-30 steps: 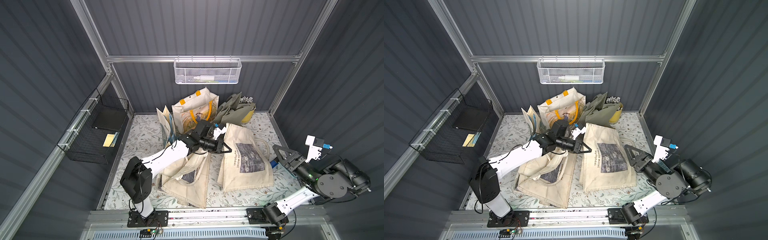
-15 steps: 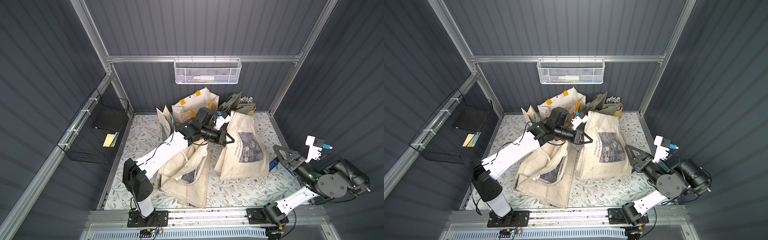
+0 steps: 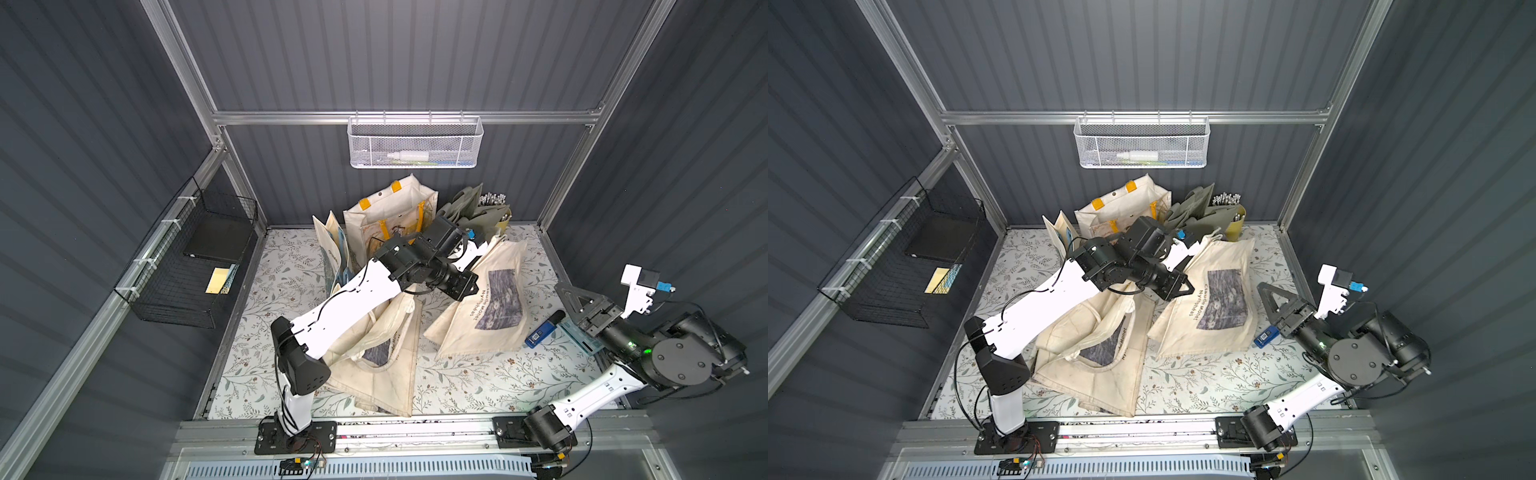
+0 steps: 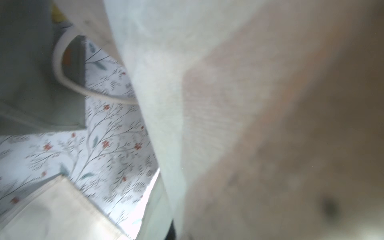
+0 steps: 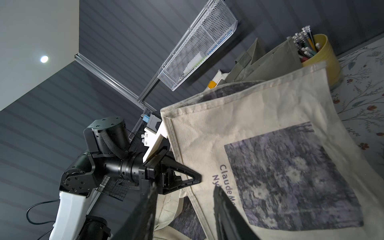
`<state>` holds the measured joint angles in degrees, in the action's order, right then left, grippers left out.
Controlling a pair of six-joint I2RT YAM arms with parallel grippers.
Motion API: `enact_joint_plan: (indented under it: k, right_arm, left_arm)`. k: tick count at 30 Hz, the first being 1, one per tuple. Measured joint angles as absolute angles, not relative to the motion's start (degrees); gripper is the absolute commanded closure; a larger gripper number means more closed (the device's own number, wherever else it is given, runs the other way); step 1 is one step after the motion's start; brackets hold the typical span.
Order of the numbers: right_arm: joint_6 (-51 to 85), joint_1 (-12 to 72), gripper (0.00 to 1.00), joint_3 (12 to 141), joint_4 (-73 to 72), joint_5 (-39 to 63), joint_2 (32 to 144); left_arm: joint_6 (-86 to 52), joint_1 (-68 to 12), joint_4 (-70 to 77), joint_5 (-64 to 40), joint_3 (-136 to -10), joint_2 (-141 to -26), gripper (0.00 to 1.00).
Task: Put away the canvas bag
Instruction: Place the canvas bag at the center of the board.
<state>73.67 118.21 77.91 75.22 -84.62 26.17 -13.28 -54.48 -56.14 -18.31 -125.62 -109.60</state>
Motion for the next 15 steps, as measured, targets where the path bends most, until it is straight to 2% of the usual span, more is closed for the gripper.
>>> enact_joint_plan:
  k: [6, 9, 12, 14, 15]
  right_arm:
    - [72.3, 121.1, 0.53, 77.9, 74.8, -86.2, 25.9]
    - [67.5, 122.6, 0.53, 76.9, 70.6, -87.3, 24.1]
    - [48.9, 125.1, 0.52, 70.4, 52.2, -88.8, 18.5]
    - [32.2, 129.2, 0.57, 62.4, 33.9, -88.6, 12.9]
    - [28.6, 131.0, 0.57, 61.1, 30.9, -88.8, 11.7]
  left_arm:
    - [-10.0, -56.9, -59.4, -7.5, -129.1, -110.1, 1.0]
    - [-8.4, -58.2, -59.4, -2.6, -129.1, -110.1, 1.0]
    - [-6.7, -59.9, -60.4, 1.9, -130.4, -110.2, 1.0]
    - [-5.3, -61.6, -62.1, 5.5, -133.0, -110.9, 1.0]
    - [-4.6, -62.7, -62.9, 7.3, -134.5, -111.4, 1.0]
